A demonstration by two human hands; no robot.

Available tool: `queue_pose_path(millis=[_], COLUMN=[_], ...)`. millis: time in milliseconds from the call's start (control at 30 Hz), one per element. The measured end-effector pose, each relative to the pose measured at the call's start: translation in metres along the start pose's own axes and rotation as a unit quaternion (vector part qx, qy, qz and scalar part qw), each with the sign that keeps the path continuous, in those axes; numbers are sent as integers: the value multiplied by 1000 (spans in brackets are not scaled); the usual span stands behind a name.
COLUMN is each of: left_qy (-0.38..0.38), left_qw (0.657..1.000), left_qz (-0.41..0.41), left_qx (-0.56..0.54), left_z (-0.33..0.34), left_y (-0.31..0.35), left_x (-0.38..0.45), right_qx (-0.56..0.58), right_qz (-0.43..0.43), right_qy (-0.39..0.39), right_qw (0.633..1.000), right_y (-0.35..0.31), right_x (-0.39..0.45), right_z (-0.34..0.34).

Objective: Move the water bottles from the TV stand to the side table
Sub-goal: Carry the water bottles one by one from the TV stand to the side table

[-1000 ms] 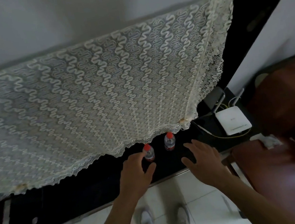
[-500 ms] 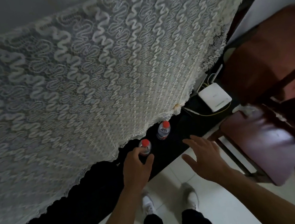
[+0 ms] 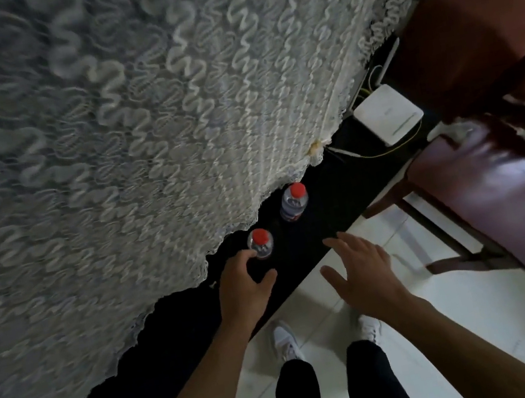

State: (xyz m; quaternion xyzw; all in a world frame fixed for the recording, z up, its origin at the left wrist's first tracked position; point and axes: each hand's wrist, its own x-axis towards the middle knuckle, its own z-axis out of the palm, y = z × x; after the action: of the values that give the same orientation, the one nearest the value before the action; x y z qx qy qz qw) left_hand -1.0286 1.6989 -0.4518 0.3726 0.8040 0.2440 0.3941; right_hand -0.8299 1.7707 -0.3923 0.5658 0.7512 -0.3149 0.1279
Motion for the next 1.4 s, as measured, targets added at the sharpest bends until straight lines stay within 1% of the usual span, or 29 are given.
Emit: queue_pose_path(millis=[200, 367, 500, 700, 800, 933, 1100, 1233, 1400], left_qy=[45, 42, 93, 150, 153, 152, 151, 147, 134], left_qw=[999, 999, 995, 987, 987, 985, 983, 979, 965], left_qz=[1, 11, 11, 49, 54, 76, 101, 138, 214], left_qx=[4, -20, -24, 5, 8, 6, -25, -38, -72], left_z=[20, 45, 62, 77, 78, 75, 68, 57, 42], left_y=[-20, -36, -39, -48, -51, -48, -29, 7, 63], left_x=[39, 64, 82, 91, 90, 74, 40, 5, -52], right_qx=[29, 41, 40, 37, 37, 60, 105, 144, 186], right_qz=[12, 27, 37, 41, 41, 48, 65, 73, 83], right_qy=[-3, -17, -17, -11, -7, 3, 18, 53, 87], right_qw=[1000, 999, 998, 998, 998, 997, 992, 985, 975], right_y=[8, 20, 32, 45, 47, 50, 51, 53, 58], right_x=[18, 23, 18, 17, 19, 15, -3, -31, -88], right_z=[25, 42, 43, 45, 43, 41, 27, 8, -25])
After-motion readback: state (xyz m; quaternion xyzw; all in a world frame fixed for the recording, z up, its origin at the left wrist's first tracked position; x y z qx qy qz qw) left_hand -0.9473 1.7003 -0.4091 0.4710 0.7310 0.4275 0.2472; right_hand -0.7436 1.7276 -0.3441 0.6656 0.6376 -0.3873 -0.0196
